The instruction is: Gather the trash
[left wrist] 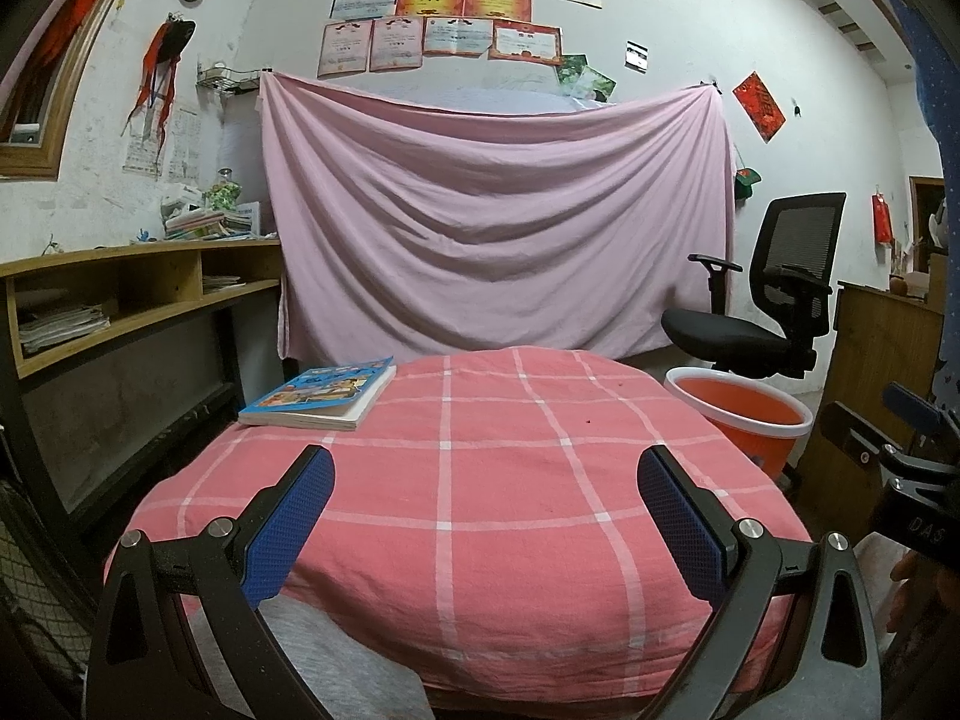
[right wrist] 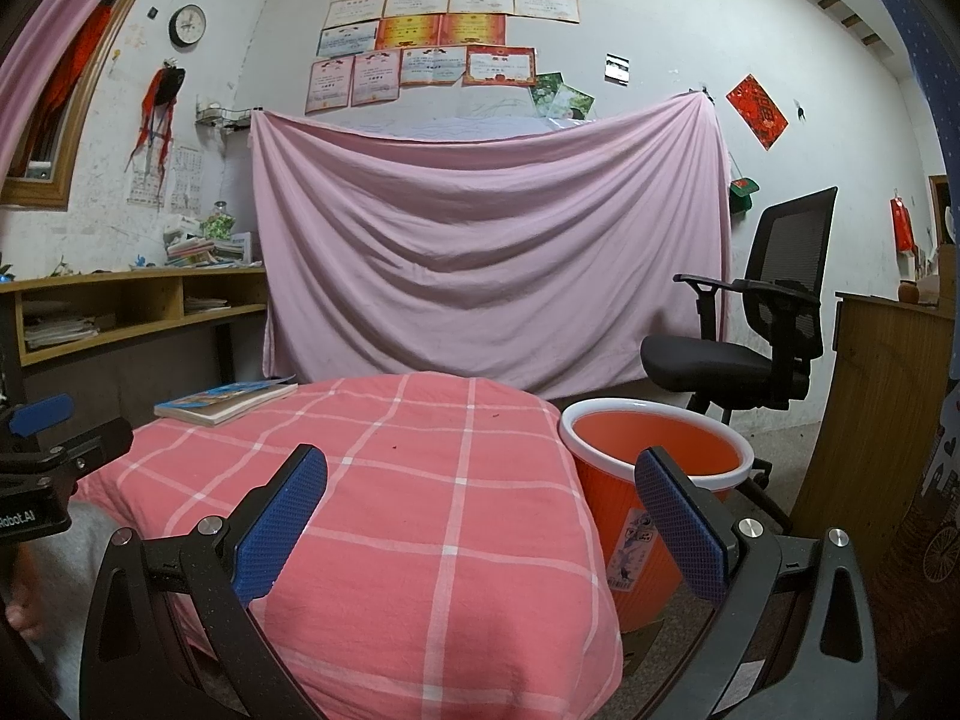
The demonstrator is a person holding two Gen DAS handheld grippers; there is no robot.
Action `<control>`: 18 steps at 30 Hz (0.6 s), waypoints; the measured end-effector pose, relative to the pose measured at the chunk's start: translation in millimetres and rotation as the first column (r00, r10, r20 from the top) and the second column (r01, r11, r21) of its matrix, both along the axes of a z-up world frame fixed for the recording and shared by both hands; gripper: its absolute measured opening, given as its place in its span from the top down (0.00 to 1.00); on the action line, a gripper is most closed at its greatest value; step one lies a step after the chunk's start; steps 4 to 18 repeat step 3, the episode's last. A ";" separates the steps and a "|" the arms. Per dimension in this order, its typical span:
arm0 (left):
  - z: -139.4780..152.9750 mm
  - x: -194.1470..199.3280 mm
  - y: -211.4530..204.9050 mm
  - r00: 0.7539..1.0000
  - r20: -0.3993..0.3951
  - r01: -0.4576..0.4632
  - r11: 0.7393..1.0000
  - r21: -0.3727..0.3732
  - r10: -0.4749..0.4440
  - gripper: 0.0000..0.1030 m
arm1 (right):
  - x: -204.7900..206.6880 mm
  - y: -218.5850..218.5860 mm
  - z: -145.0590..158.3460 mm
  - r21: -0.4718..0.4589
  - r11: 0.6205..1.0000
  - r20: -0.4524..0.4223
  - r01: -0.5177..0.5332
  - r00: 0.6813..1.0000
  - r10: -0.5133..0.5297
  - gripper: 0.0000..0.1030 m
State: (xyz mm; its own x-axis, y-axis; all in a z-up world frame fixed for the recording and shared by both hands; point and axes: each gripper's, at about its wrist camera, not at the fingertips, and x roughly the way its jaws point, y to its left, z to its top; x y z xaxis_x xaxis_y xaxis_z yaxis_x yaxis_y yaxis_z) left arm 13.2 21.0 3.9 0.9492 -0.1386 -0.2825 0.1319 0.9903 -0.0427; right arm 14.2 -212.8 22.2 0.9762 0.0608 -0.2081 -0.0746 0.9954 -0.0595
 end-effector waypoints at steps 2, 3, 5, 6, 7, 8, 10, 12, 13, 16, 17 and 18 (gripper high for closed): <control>0.0 0.1 -0.3 1.000 -0.001 -0.001 1.000 0.001 0.001 0.04 | 0.0 0.0 0.1 0.000 1.000 0.001 0.000 1.000 0.000 0.00; -0.4 -0.1 0.5 1.000 -0.001 -0.001 1.000 0.001 0.001 0.04 | 0.0 0.0 0.1 0.000 1.000 0.000 0.000 1.000 0.000 0.00; -0.4 -0.1 0.5 1.000 -0.001 -0.001 1.000 0.001 0.001 0.04 | 0.0 0.0 0.1 0.000 1.000 0.000 0.000 1.000 0.000 0.00; -0.4 -0.1 0.5 1.000 -0.001 -0.001 1.000 0.001 0.001 0.04 | 0.0 0.0 0.1 0.000 1.000 0.000 0.000 1.000 0.000 0.00; -0.4 -0.1 0.5 1.000 -0.001 -0.001 1.000 0.001 0.001 0.04 | 0.0 0.0 0.1 0.000 1.000 0.000 0.000 1.000 0.000 0.00; -0.4 -0.1 0.5 1.000 -0.001 -0.001 1.000 0.001 0.001 0.04 | 0.0 0.0 0.1 0.000 1.000 0.000 0.000 1.000 0.000 0.00; -0.4 -0.1 0.5 1.000 -0.001 -0.001 1.000 0.001 0.001 0.04 | 0.0 0.0 0.1 0.000 1.000 0.000 0.000 1.000 0.000 0.00; -0.4 -0.1 0.5 1.000 -0.001 -0.001 1.000 0.001 0.001 0.04 | 0.0 0.0 0.1 0.000 1.000 0.000 0.000 1.000 0.000 0.00; -0.4 -0.1 0.5 1.000 -0.001 -0.001 1.000 0.001 0.001 0.04 | 0.0 0.0 0.1 0.000 1.000 0.000 0.000 1.000 0.000 0.00; -0.4 -0.1 0.5 1.000 -0.001 -0.001 1.000 0.001 0.001 0.04 | 0.0 0.0 0.1 0.000 1.000 0.000 0.000 1.000 0.000 0.00; -0.4 -0.1 0.5 1.000 -0.001 -0.001 1.000 0.001 0.001 0.04 | 0.0 0.0 0.1 0.000 1.000 0.000 0.000 1.000 0.000 0.00; -0.4 -0.1 0.5 1.000 -0.001 -0.001 1.000 0.001 0.001 0.04 | 0.0 0.0 0.1 0.000 1.000 0.000 0.000 1.000 0.000 0.00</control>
